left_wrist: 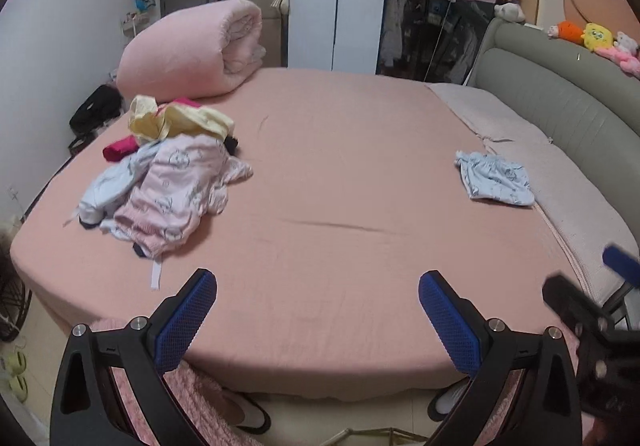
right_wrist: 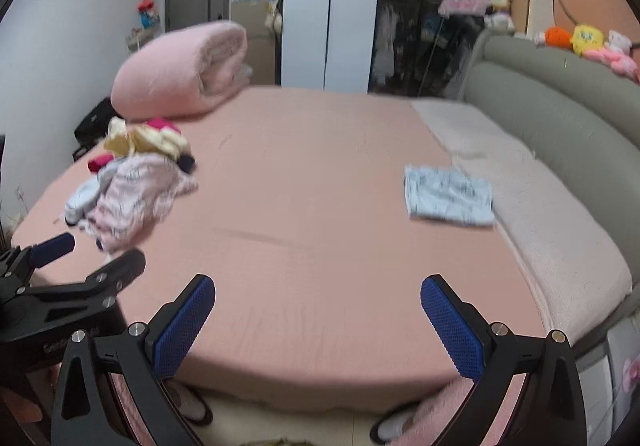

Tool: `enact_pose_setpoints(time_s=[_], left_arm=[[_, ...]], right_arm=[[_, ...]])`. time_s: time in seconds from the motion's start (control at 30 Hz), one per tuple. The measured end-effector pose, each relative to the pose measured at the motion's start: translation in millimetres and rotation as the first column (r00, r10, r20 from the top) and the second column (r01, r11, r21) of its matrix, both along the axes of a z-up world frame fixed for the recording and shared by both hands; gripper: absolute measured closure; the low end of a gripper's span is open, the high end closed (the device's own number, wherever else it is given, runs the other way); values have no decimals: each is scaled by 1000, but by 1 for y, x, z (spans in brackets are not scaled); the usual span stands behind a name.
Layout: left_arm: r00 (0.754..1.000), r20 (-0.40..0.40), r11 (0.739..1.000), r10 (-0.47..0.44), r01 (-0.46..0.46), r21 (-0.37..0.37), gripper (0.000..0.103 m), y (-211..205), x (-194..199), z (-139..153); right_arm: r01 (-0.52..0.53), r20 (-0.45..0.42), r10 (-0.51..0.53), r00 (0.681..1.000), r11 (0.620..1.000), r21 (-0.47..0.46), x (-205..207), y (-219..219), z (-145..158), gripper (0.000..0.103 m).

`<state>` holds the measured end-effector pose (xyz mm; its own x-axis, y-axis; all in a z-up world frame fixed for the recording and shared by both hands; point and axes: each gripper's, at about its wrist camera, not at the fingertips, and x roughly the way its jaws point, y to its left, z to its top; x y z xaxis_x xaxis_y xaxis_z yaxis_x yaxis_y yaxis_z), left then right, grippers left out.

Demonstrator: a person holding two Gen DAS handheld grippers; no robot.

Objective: Fold clothes

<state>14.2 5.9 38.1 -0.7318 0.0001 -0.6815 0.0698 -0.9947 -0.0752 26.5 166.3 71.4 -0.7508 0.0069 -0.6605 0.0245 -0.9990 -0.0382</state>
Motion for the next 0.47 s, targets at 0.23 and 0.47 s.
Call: enact_pose_setpoints(time_s=[0.23,0.47], left_arm=[[1000,3,1000,-15,15,-25,0,3,-3,2],[1000,-10,999,-24,23,-38,0,9,-3,1]], right_arm=[[34,24,-34,999,999,-37,-1,14,-10,0],[9,67,-5,998,998,-68,-8,19,-15,0]])
